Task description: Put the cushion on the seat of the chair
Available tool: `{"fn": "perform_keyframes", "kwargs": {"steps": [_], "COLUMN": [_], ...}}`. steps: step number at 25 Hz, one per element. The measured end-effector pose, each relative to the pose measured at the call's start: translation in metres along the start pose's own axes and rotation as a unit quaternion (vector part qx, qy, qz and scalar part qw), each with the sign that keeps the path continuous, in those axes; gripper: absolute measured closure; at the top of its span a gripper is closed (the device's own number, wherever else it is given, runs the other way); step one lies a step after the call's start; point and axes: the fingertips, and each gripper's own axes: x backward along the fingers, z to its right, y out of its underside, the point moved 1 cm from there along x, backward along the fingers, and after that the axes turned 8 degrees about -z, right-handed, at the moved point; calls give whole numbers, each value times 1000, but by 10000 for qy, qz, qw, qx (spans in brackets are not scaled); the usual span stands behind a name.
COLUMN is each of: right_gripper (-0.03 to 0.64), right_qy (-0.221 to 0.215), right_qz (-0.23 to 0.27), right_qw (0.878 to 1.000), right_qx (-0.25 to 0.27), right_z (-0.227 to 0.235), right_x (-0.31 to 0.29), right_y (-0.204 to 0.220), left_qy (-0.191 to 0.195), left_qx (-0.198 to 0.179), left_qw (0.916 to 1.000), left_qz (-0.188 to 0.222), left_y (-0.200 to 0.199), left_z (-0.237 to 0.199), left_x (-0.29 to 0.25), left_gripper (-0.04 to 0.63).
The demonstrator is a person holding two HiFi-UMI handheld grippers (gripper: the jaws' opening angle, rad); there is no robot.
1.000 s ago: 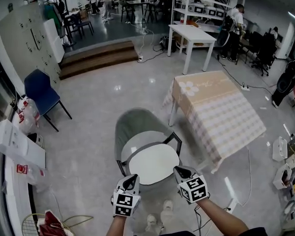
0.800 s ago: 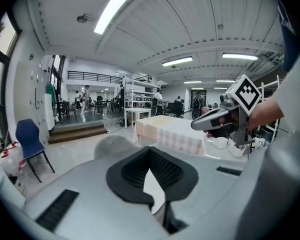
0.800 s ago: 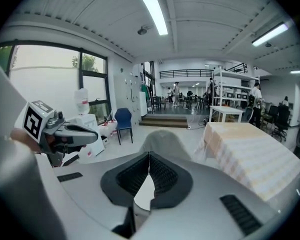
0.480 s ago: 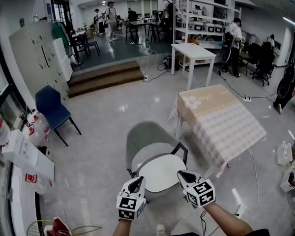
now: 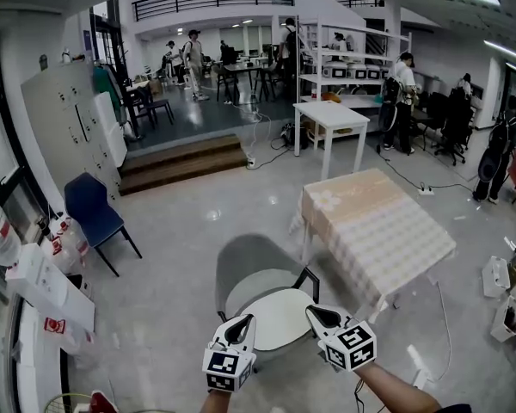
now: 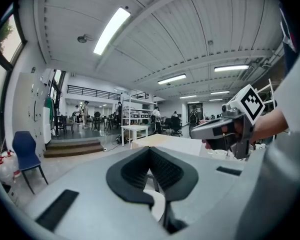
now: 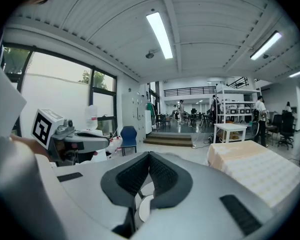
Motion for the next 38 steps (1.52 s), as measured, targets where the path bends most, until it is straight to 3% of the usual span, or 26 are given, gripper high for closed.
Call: {"fn": "perform_keyframes", "kwargs": {"steps": [6,21,38], "right_gripper": [600,600,600], "right_qy": [-41,-251,-302], "right_qz": [241,698,923], "right_qw": [9997,9971,9951], "right_qx": [30,141,182], "right_z": [-4,-8,-29], "right_x": [46,143,187], "right_y": [1,11,19], "left_qy": [85,135,-44], "left_qx": [94,-182,-174], "left_qw": [9998,9992,9985], "left_qz": [137,316,516], "left_y": [-13,-34,-26], "left_z": [50,167,198], "left_x": [11,51,97], "left_gripper": [592,591,591]}}
